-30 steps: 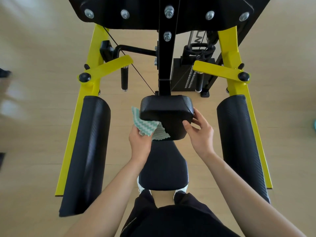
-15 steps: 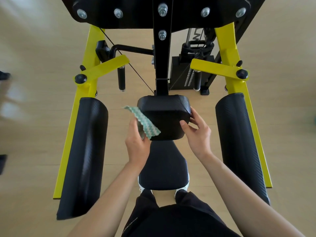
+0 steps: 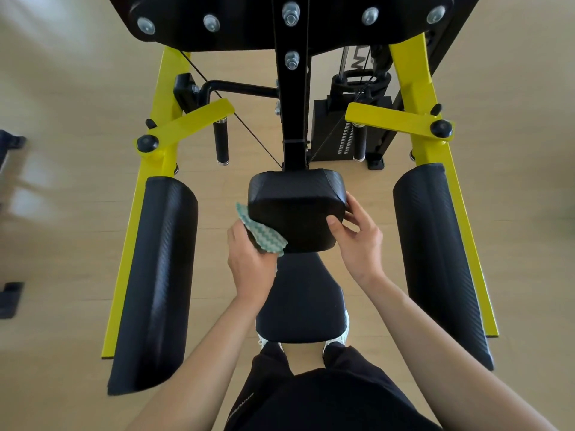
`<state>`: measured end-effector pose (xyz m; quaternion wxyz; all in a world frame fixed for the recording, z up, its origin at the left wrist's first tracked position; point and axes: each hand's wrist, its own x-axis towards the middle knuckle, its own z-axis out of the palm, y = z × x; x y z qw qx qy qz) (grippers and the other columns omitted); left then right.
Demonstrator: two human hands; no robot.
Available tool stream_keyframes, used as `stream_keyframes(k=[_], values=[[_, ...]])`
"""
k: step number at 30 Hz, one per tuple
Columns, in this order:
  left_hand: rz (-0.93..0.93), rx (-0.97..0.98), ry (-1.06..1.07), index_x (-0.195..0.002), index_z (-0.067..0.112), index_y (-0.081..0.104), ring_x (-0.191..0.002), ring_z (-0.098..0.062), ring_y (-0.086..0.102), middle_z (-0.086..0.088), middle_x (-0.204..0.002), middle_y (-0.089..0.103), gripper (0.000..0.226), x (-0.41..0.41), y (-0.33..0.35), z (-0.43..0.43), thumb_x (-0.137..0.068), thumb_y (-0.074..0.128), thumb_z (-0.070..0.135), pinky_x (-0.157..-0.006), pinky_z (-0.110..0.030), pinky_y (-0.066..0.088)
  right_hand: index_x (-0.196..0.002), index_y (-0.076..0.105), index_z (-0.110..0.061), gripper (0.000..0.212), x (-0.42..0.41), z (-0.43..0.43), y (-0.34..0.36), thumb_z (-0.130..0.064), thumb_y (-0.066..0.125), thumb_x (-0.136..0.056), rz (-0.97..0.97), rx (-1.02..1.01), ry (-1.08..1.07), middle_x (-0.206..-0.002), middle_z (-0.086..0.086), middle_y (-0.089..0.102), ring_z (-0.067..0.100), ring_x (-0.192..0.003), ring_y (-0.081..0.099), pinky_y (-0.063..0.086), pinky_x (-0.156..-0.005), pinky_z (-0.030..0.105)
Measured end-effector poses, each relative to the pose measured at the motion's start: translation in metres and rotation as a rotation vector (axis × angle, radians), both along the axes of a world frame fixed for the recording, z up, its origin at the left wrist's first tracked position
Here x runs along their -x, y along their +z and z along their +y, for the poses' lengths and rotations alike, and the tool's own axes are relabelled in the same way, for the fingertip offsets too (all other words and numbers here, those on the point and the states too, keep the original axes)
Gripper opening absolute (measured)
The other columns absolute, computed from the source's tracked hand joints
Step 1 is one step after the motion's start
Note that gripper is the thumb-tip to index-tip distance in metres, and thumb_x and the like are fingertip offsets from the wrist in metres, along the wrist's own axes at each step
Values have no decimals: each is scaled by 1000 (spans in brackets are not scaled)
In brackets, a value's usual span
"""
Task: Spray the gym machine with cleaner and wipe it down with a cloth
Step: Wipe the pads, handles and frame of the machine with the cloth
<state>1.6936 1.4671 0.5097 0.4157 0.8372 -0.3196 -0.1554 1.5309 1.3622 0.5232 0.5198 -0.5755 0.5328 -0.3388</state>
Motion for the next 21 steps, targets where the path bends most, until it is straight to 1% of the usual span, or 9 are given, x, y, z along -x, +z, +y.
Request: stream_keyframes(k=[2,5,7,10,13,15,17,19,21], values=[[-94,13,5,-127,5,52,-101,-21,56,-9,-112,56,64,2,11,-5,-76,88,20,-75,-30,50,-151,49,-23,62,0,0,0,-18,73,-95,-8,-3,-4,-137,1,64,-1,-120,61,56,-95,20],[-177,47,20,-141,10,46,-110,-24,56,-10,-126,53,86,5,36,-16,-72,89,38,-76,-33,51,-151,49,-24,61,0,0,0,-19,73,-95,-6,3,-7,-137,0,65,2,-121,62,56,-96,20],[-249,91,8,-147,17,43,-121,-27,53,-8,-137,49,91,8,54,-25,-72,82,49,-77,-34,51,-151,50,-24,61,0,0,0,-19,74,-95,-2,6,-9,-137,0,65,4,-122,62,56,-97,22],[-392,84,-52,-145,23,51,-126,-28,48,-8,-142,50,82,12,68,-39,-77,75,62,-78,-32,48,-150,51,-22,60,-1,0,0,-19,75,-94,-11,5,-17,-136,-1,65,3,-121,62,56,-98,24],[-520,-20,-109,-138,30,62,-123,-34,46,-8,-143,52,70,13,60,-47,-83,64,74,-85,-37,50,-149,52,-20,60,-1,-1,1,-16,75,-94,-18,4,-16,-135,-3,65,0,-117,63,54,-95,17],[-591,-49,-118,-132,32,66,-121,-35,46,-8,-142,53,63,13,50,-49,-85,64,75,-90,-40,48,-149,52,-20,60,-1,0,2,-14,74,-94,-19,5,-10,-134,-5,64,3,-117,63,54,-95,17],[-637,-33,-100,-129,31,69,-119,-35,46,-9,-140,55,60,11,43,-50,-86,66,74,-91,-41,47,-150,52,-21,61,-1,0,1,-14,74,-94,-17,10,-2,-134,-7,63,4,-119,62,56,-98,24],[-680,-8,-91,-128,29,70,-117,-33,45,-11,-138,57,60,8,37,-51,-86,68,72,-90,-42,48,-150,51,-21,61,1,-1,1,-17,75,-94,-14,18,14,-135,-7,63,3,-119,62,56,-99,27],[-742,1,-125,-131,27,69,-116,-34,50,-13,-138,58,59,6,31,-49,-88,69,68,-93,-42,47,-150,51,-22,61,3,-1,1,-17,74,-94,-15,23,30,-136,-6,63,2,-120,61,57,-99,29]])
